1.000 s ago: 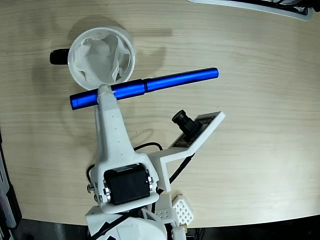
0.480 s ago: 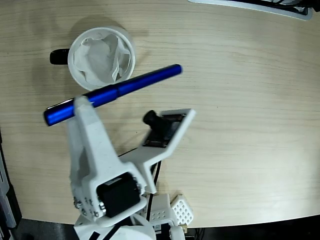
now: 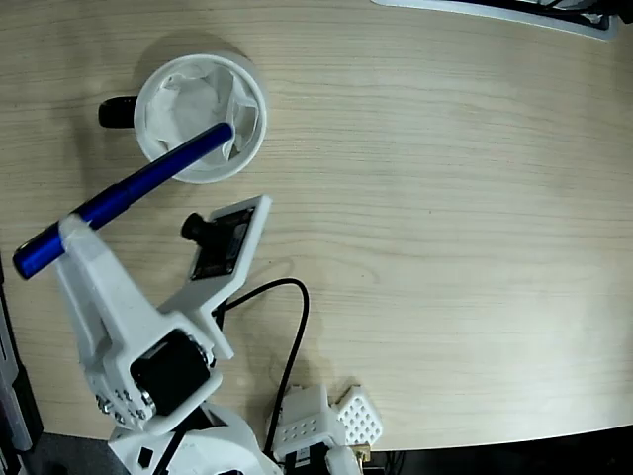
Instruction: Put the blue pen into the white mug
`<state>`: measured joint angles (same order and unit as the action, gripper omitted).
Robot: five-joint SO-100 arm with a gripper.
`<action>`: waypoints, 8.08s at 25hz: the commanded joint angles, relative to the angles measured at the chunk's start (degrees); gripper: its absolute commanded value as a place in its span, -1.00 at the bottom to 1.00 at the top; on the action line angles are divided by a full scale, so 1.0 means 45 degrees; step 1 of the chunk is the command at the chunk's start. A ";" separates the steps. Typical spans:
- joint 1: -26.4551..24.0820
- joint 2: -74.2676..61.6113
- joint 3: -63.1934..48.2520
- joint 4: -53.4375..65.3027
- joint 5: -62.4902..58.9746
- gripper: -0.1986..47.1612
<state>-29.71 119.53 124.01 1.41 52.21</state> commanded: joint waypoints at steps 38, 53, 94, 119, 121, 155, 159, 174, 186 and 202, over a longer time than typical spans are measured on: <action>-0.0371 -0.1680 0.0664 -0.1699 0.2852 0.32; -0.0117 0.3301 0.3184 -0.1660 -0.2793 -0.99; 0.5371 1.4863 1.1484 1.3281 -2.3867 -0.99; 0.5840 1.6348 1.0488 1.5352 -1.5430 -0.99; 0.5918 1.6348 1.0430 1.5527 -1.4180 -0.99; 0.6289 1.6367 1.0391 1.5566 -1.1289 -0.99; 0.6289 1.6367 1.0391 1.5566 -1.1289 -0.99; 0.6289 1.6367 1.0391 1.5566 -1.1289 -0.99; 0.6289 1.6367 1.0391 1.5566 -1.1289 -0.99; 0.6289 1.6367 1.0391 1.5566 -1.1289 -0.99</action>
<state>-0.44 189.23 173.23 71.02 0.18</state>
